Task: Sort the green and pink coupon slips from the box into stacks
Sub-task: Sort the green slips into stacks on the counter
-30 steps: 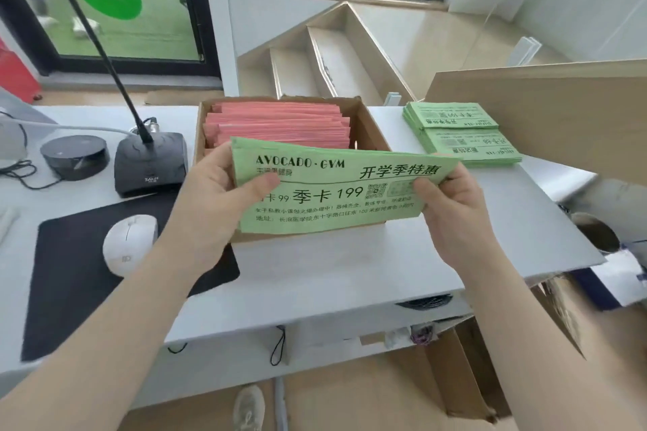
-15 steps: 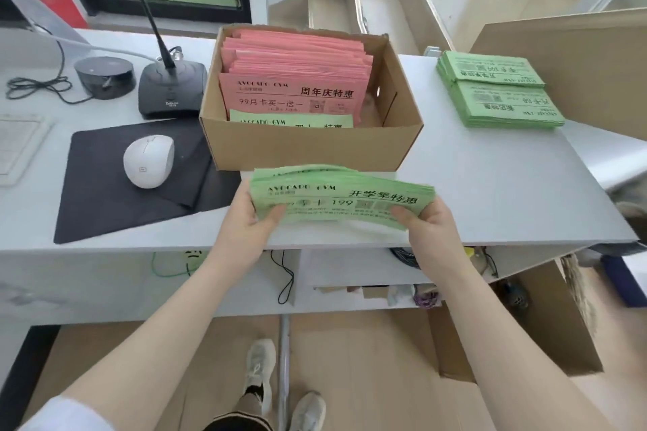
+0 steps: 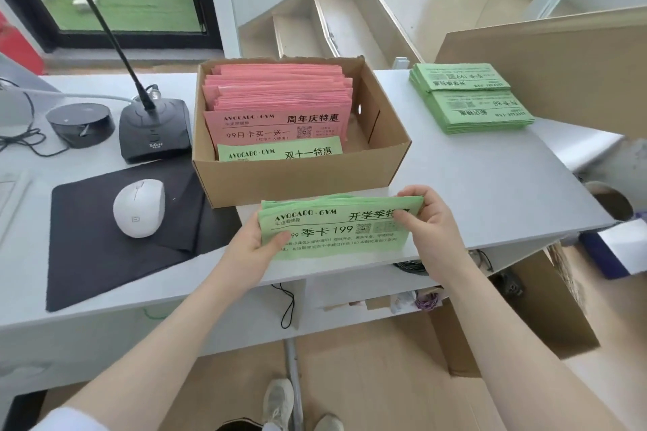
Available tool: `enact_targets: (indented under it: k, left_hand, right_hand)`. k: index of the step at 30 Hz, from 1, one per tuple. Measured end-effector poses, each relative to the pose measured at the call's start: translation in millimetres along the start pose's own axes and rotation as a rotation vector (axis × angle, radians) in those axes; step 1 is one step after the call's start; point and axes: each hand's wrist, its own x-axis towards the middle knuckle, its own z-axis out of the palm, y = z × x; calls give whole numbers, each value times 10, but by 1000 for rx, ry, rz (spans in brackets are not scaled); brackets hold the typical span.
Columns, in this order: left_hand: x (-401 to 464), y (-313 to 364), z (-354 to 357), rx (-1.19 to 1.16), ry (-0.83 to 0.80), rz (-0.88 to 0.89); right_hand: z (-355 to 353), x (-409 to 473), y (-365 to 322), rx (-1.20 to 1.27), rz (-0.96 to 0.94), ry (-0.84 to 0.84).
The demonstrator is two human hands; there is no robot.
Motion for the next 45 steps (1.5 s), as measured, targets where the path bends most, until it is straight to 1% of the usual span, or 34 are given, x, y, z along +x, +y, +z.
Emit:
enact_targets:
  k: [2,5,7,8,10,11,12,15,17,19,20,21,23,26,28,29,31,32,34,36,38,39,40,43,45]
  left_hand:
    - [59,42,-40,98,0,57]
    - [195,224,-95,299,-8,242]
    - [308,343,-76,383,-14,388]
    - [367,403,-52,418,-12,454]
    - [494,532,20,491,-18,558]
    - [559,605,68,521,-29,596]
    - [621,690,125,550,-43,637]
    - [798,976,358,633,-126,725]
    - [929,1132,548,675,-156,780]
    - [1057,1246,752,662,-115,809]
    - [1124,1288,853,617,-74,785]
    - [1197,1325,952,547,-37,723]
    - [1358,1381,1156,331,1,535]
    - [1651,1421,1491,-17,-60,253]
    - [1863,1429,1736,-161,-123,113]
    - [1955,1417,1867,-163,-151,60]
    - [2108,1363,2130,-62,-199,-43]
    - [2176,1311,2251,-19,-209,-98]
    - [2309,1185,2464,-20,-192,-193]
    - [2441,1053,2629,-110,-144,-283]
    - [2578,966,2763,-284,-33,-390]
    - [2653,936,2823,-354,35,-415]
    - [2734,914,2879,-374,105,-409]
    - [3005,893,2982,-274,266,-296]
    - [3176,906,3000,-184,301,-218]
  right_hand:
    - [-8,37,-35,-33,-6,25]
    - [-56,87,-86,-111,-16,105]
    - [-103,128,-117,-251,-23,173]
    - [-124,152,-142,-383,-41,202]
    - [-146,180,-235,-700,-149,237]
    - [-150,185,-305,-791,-232,221]
    - [-141,186,-391,-822,-307,175]
    - [-96,212,-672,-803,-501,33]
    - [-136,286,-809,-848,-601,26]
    - [-281,415,-885,-905,-621,89]
    - [-390,495,-901,-901,-595,110]
    - [-516,579,-903,-872,-569,117]
    - [-775,759,-862,-742,-518,142]
    - [-1185,1038,-803,-308,-364,190]
    - [-1482,1246,-779,-106,-269,253]
    - [-1632,1360,-768,-47,-232,294]
    - [-1911,1599,-732,71,-167,383]
    - [-2041,1724,-705,133,-134,432]
    - [-2281,1963,-636,218,-56,525]
    - [-2494,2163,-522,265,37,600]
    - [-2665,2319,-375,314,122,638]
    - [-2726,2384,-316,327,145,647]
    - [-2777,2442,-270,321,149,652]
    - [-2919,2587,-190,204,116,653]
    - [-3042,2645,-125,11,113,627]
